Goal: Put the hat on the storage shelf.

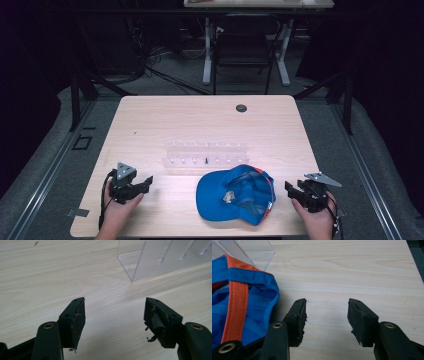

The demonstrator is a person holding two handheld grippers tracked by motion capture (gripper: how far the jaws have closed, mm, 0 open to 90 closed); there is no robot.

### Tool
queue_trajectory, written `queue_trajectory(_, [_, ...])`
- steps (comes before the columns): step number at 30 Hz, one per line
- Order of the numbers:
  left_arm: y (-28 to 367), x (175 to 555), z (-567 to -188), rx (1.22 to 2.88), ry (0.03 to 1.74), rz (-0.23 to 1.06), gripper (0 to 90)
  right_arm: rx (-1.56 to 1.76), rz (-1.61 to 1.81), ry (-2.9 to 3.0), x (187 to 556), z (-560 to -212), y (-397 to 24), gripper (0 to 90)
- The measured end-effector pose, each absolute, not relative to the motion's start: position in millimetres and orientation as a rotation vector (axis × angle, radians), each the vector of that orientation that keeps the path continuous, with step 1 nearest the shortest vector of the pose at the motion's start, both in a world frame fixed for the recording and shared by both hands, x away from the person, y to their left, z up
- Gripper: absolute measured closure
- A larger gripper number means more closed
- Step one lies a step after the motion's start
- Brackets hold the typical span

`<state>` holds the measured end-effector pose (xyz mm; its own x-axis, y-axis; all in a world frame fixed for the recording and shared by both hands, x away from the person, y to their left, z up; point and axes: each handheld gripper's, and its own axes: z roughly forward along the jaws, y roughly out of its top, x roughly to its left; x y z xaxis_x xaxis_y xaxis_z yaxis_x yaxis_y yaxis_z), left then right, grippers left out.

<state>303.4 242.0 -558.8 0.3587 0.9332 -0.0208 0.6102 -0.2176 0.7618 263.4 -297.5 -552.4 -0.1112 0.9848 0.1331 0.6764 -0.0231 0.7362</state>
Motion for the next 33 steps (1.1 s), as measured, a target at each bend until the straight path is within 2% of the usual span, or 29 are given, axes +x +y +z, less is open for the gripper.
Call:
queue_trajectory(19, [243,302,-557,1.917,1.338,0.601,34.1,1.728,0.975,1.896,262,-542,-292,49.5])
queue_trajectory(26, [244,301,-557,1.922,1.336,0.608,34.2,1.661,0.981,1.959,261,-522,-288,50.7])
queue_trajectory(33, [242,302,-558,1.932,1.328,0.606,34.2,1.621,0.983,2.007,257,-517,-281,51.0])
